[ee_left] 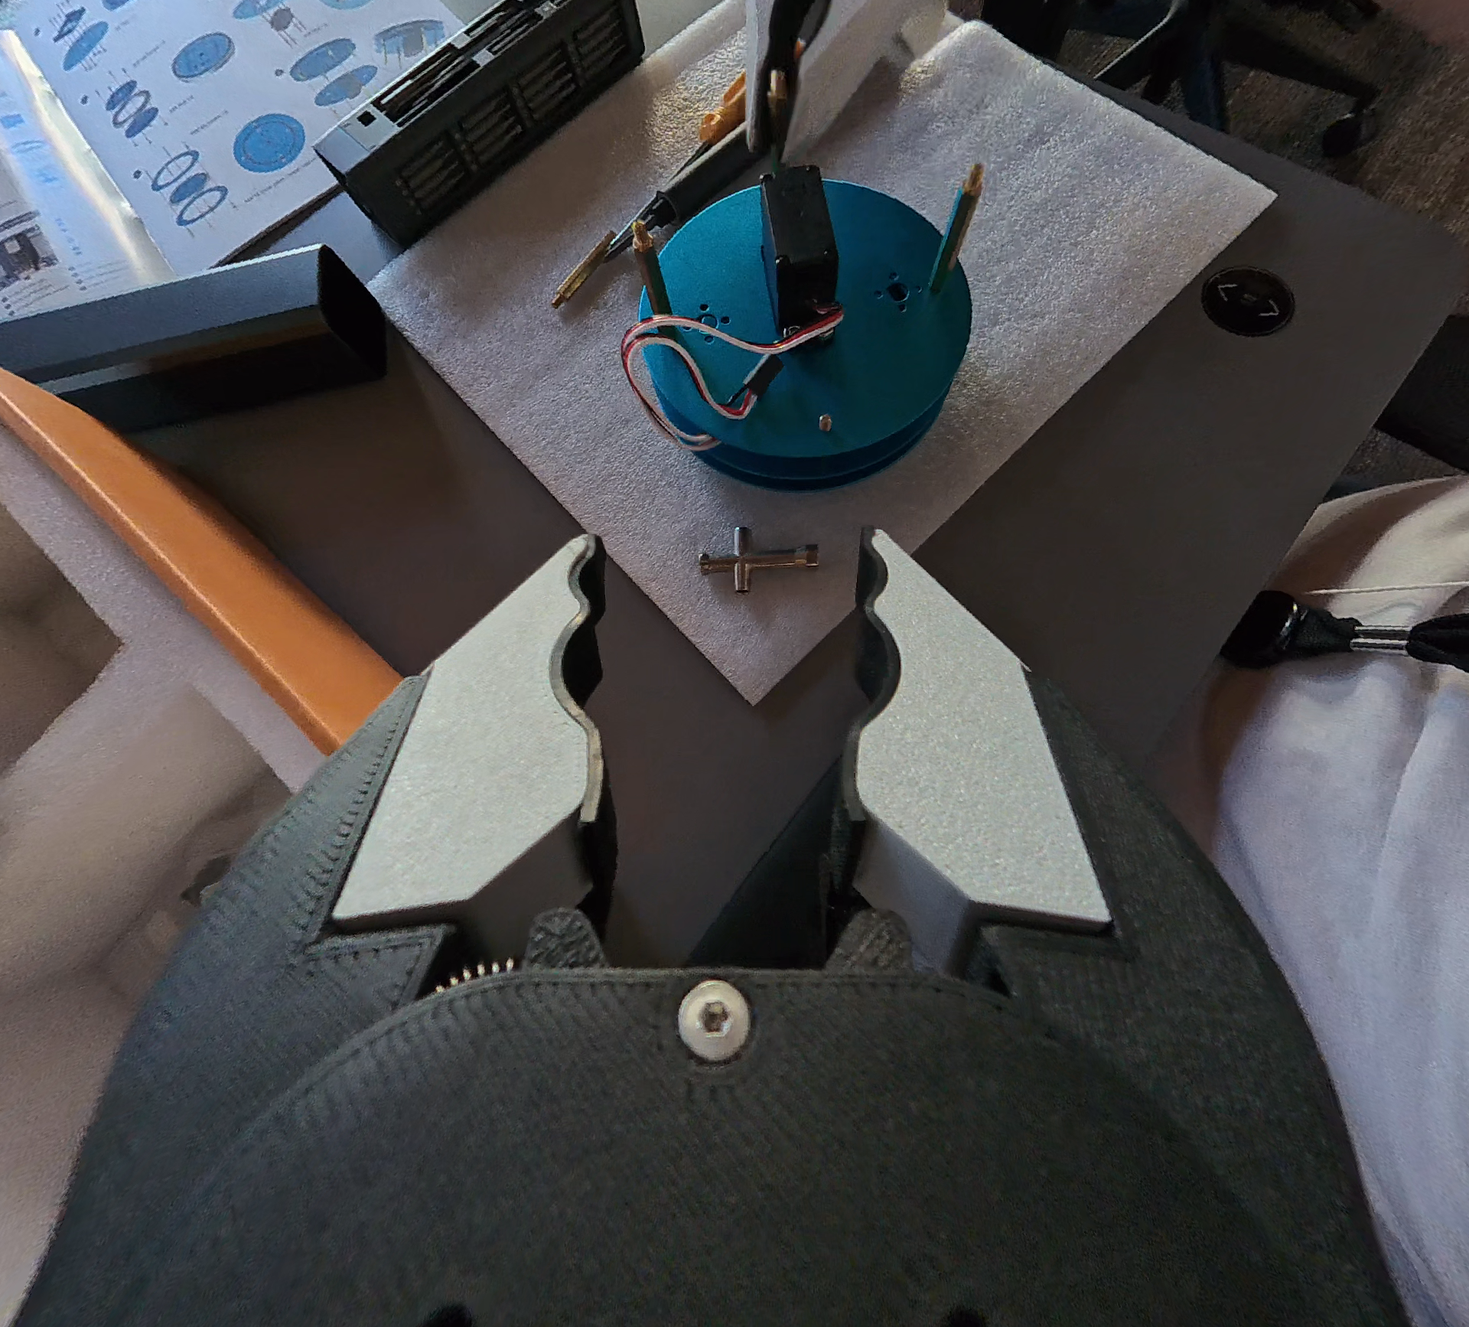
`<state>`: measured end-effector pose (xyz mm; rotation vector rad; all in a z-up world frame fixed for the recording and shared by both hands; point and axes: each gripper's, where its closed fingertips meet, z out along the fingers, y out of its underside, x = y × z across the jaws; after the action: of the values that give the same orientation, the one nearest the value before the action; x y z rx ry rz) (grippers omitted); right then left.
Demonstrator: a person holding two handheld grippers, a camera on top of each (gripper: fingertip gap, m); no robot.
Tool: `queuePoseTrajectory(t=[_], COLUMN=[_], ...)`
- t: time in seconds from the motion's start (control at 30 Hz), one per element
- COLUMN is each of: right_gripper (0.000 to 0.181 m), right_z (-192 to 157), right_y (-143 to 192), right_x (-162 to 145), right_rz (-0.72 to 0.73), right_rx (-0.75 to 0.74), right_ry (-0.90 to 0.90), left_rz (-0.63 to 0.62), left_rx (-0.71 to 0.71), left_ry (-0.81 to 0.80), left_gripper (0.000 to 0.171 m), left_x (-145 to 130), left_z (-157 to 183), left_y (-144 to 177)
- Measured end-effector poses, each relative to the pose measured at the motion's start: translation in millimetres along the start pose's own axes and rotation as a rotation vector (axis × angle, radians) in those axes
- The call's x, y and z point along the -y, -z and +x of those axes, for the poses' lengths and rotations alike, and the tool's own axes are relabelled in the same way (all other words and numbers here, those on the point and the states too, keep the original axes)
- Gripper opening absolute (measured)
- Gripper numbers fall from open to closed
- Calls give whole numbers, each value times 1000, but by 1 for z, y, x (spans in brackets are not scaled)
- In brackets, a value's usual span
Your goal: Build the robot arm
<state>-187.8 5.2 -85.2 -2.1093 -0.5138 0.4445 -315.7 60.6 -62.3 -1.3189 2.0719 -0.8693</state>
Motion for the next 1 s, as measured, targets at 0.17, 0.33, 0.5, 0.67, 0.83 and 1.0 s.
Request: queuePoseTrajectory(t=[0.17, 0.33, 0.5, 0.67, 0.83, 1.0], right_gripper=[6, 6, 44, 69, 74, 71], right_z=[8, 7, 6, -13, -18, -24], right_y=[1, 3, 10, 15, 18, 16], right_x=[-2, 1, -1, 11, 12, 13], right_rz=[70, 185, 231, 429, 476, 477], right_rx=[-229, -522, -332, -16, 89, 96], right_ry=[-142, -265, -257, -166, -166, -152], left_rz=[-13, 16, 40, 176, 89, -35], left_rx=[2, -4, -18, -57, -69, -111], left_ry=[-3, 0, -9, 2, -125, -274], left_gripper=[63, 62, 61, 55, 64, 67], left_x=[-6, 0, 9, 65, 107, 104], left_z=[4, 6, 9, 8, -5, -3], left_y=[-1, 2, 1, -21, -88, -134])
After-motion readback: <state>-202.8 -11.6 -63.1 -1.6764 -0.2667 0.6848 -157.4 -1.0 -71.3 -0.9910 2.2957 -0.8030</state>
